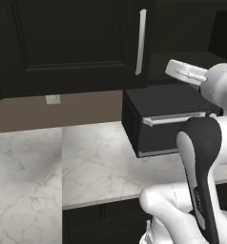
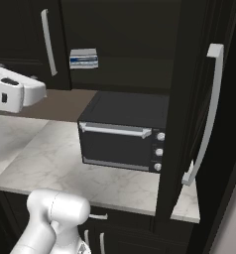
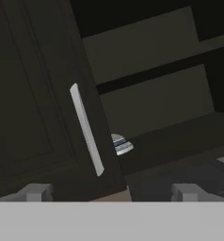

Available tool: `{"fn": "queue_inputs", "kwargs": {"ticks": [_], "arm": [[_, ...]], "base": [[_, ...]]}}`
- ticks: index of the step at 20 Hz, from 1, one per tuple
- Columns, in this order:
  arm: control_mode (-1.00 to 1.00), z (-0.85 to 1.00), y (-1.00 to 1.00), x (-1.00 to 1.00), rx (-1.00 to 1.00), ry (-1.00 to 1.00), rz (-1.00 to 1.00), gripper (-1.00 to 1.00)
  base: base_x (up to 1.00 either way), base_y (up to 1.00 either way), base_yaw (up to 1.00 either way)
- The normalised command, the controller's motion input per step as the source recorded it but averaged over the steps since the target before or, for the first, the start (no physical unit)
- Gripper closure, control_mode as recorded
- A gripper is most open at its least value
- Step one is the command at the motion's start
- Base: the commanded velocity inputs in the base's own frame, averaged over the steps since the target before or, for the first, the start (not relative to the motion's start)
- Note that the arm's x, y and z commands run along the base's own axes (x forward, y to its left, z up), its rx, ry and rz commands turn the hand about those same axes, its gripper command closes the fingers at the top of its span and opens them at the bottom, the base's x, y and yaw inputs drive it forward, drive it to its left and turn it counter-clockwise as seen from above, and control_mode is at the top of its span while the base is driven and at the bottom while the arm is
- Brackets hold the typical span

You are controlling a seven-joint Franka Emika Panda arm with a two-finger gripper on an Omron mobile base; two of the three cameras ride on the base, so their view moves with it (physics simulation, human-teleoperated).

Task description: The dining table condiment station is running low on shaker. Refill the condiment station by opening the cabinet and taking the shaker from the cabinet and placing it on the dining table.

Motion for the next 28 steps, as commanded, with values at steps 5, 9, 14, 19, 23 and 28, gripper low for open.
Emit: {"fn": "queue_inputs", "kwargs": {"ticks": [5, 9, 14, 19, 23, 28], "arm": [[-1.0, 0.0, 0.17, 0.55, -0.01, 0.07, 0.0, -1.0], [-1.0, 0.04, 0.55, 0.72, -0.08, 0.11, 0.0, -1.0], [-1.0, 0.2, 0.42, 0.7, -0.11, -0.05, 0.0, -1.0], [-1.0, 0.17, 0.01, 0.3, -0.18, -0.17, 0.0, -1.0], [-1.0, 0.08, 0.0, 0.2, -0.07, -0.1, 0.0, -1.0], [-1.0, 0.0, 0.0, 0.3, 0.0, -0.01, 0.0, -1.0]], "base": [[0.0, 0.0, 0.0], [0.0, 0.0, 0.0], [0.0, 0.0, 0.0], [0.0, 0.0, 0.0], [0.0, 0.0, 0.0], [0.0, 0.0, 0.0]]}}
